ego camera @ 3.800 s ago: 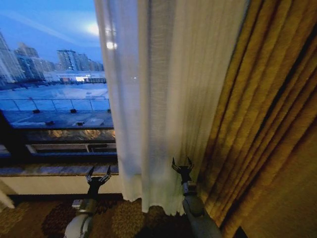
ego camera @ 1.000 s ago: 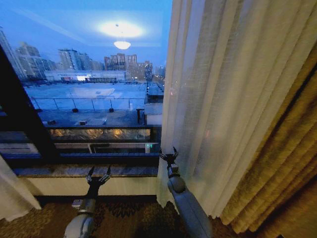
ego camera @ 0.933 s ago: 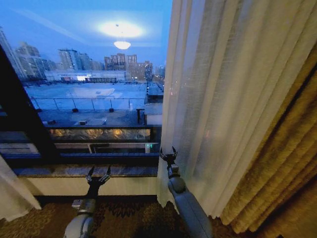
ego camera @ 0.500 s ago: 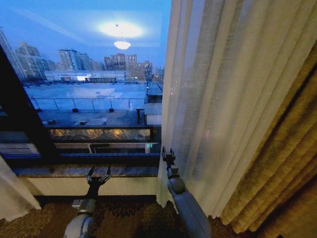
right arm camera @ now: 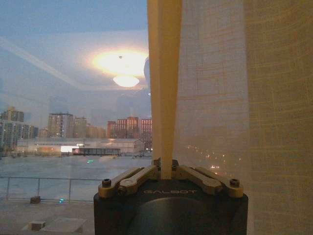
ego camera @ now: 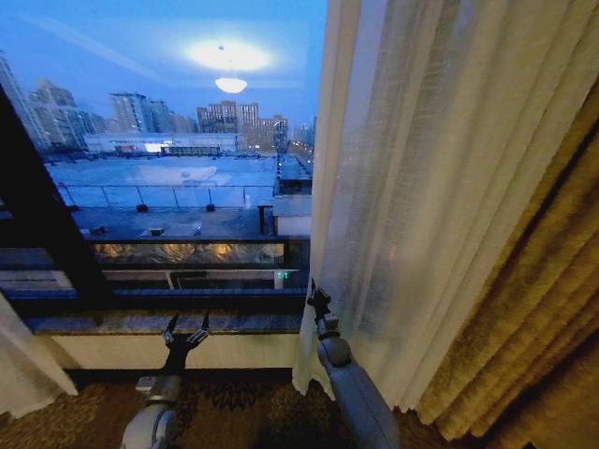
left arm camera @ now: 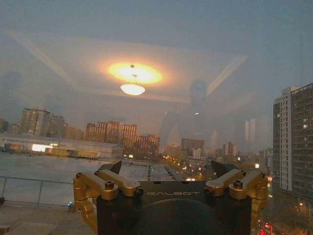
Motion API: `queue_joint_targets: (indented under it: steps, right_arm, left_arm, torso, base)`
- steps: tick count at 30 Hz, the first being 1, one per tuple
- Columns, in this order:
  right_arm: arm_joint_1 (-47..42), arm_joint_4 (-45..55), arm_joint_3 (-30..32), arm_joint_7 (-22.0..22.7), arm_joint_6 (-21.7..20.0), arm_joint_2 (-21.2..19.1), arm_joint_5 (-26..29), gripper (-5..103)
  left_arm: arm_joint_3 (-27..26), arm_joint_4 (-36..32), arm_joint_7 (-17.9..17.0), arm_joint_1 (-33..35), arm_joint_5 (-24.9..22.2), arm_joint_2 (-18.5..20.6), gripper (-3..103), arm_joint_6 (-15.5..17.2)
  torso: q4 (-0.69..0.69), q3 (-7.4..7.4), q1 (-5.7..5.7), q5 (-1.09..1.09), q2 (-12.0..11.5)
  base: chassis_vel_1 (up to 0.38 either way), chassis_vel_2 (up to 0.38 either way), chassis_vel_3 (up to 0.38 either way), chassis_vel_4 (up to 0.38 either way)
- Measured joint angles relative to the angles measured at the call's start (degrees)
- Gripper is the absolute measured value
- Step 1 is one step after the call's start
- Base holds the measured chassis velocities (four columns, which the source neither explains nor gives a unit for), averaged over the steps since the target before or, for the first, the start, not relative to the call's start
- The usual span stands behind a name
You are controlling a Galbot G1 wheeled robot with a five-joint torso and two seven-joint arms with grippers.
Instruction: Open the curtains by pulling them apart, changing their state from closed to fully open.
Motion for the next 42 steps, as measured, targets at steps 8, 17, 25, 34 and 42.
queue_joint_targets:
  steps: [8,17,25,34,42]
  right_arm:
    - [-0.23,0.17,0.55,-0.07,-0.05,-0.48,0.19,0]
    - [-0.32,0.21,0.94,0.0,0.05,-1.03,0.45,0]
    - [-0.6,0.66,1.08,0.08,0.15,-1.42,0.84,0]
    - [-0.73,1.13,0.94,0.6,1.66,-1.43,1.73,0]
    - [-1.34,2.12,0.67,0.63,1.69,-1.52,-0.26,0]
  left_arm:
    - [-0.01,0.0,0.0,0.0,0.0,0.0,100,0.0]
    - [0.01,0.0,0.0,0.0,0.0,0.0,100,0.0]
    - [0.02,0.0,0.0,0.0,0.0,-0.01,100,0.0]
    - [0.01,0.0,0.01,0.0,0.0,-0.01,100,0.0]
    - [0.02,-0.01,0.05,0.0,0.0,-0.02,100,0.0]
  torso:
    - [0.01,0.0,0.0,0.0,0.0]
    - [0.0,0.0,0.0,0.0,0.0]
    - [0.0,0.01,0.01,0.01,0.0]
    - [-0.01,0.0,0.0,-0.02,0.0]
    - [-0.03,0.0,0.0,0.03,0.0]
  base:
    - [-0.039,-0.055,0.06,0.045]
    - [-0.207,-0.197,0.223,0.195]
    - [-0.324,-0.325,0.316,0.343]
    - [-0.361,-0.354,0.351,0.353]
    - [-0.192,-0.214,0.224,0.176]
